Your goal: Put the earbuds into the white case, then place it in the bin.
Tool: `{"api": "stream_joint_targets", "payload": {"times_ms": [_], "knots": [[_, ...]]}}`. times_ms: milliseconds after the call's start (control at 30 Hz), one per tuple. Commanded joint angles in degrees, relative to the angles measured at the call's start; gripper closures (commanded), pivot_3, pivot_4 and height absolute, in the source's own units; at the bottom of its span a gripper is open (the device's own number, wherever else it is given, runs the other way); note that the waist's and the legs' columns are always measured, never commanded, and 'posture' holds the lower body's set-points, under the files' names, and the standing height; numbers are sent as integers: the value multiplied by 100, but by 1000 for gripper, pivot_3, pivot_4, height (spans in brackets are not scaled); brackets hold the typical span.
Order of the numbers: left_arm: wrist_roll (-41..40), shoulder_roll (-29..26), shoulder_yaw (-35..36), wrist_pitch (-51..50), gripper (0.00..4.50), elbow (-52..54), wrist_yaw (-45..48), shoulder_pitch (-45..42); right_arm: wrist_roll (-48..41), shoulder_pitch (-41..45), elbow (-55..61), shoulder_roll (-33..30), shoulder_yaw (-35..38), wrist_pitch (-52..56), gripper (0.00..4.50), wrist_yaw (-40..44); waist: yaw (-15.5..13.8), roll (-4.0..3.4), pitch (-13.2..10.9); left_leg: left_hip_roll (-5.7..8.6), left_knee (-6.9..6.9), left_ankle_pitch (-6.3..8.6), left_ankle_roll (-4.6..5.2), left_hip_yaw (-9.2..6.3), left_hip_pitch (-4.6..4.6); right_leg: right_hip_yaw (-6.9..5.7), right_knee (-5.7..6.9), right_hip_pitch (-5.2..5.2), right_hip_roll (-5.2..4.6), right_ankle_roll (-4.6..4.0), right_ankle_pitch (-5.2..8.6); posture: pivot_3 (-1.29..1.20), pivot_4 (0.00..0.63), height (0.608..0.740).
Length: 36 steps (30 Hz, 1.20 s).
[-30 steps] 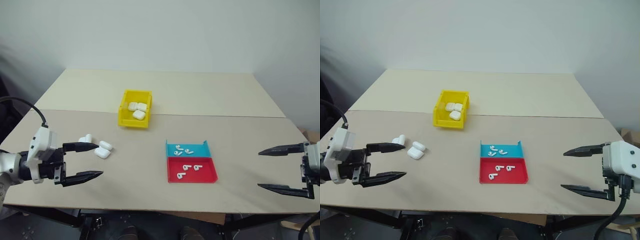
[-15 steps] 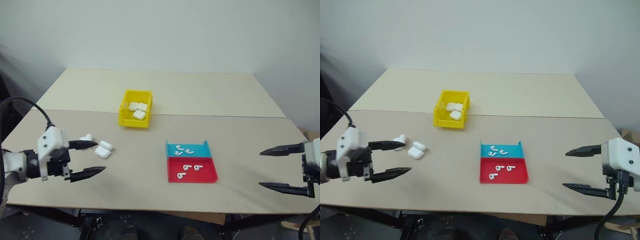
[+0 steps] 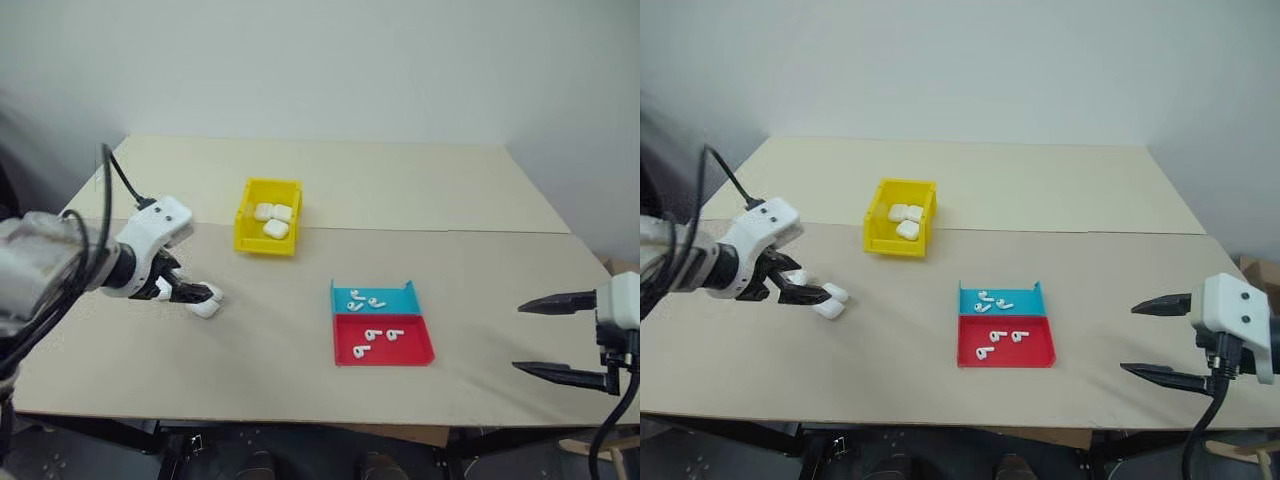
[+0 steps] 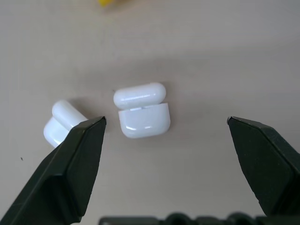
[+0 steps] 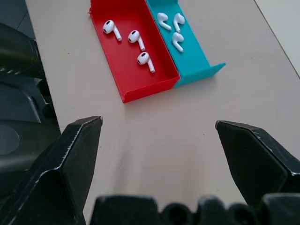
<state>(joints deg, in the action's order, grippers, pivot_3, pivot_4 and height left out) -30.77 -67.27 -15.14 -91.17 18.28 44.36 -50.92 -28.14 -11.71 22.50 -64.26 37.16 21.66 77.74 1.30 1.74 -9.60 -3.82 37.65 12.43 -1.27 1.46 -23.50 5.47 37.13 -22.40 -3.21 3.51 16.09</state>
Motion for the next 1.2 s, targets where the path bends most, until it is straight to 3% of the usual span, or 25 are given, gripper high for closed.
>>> {"api": "stream_joint_targets", "payload": {"times_ms": [33,533,867,1200], "knots": [[214,-46,-618,-133,0,-499,-96,-391,-21,106,112,-24,-7,68,30,-150,-6,0,0,0,0,0,0,0,-1,-1,0,0,0,0,0,0,150,740],[868,910,-2057,705,0,-3059,533,-1272,63,-22,192,85,-155,166,30,-568,-66,4,-2,4,13,0,0,-8,-28,-9,0,-11,-3,-1,-1,0,150,740],[1477,1120,-2718,1428,0,-3599,1355,-1434,94,-168,362,159,-38,328,30,-722,-52,4,-2,4,13,0,0,-9,-28,-8,2,-12,-2,0,-1,0,150,740],[2007,1499,-2836,1760,0,-4095,1765,-1457,205,-199,441,157,-133,385,30,-880,-62,4,-2,5,16,0,0,-10,-32,-10,2,-12,-3,1,-1,0,150,740]]}}
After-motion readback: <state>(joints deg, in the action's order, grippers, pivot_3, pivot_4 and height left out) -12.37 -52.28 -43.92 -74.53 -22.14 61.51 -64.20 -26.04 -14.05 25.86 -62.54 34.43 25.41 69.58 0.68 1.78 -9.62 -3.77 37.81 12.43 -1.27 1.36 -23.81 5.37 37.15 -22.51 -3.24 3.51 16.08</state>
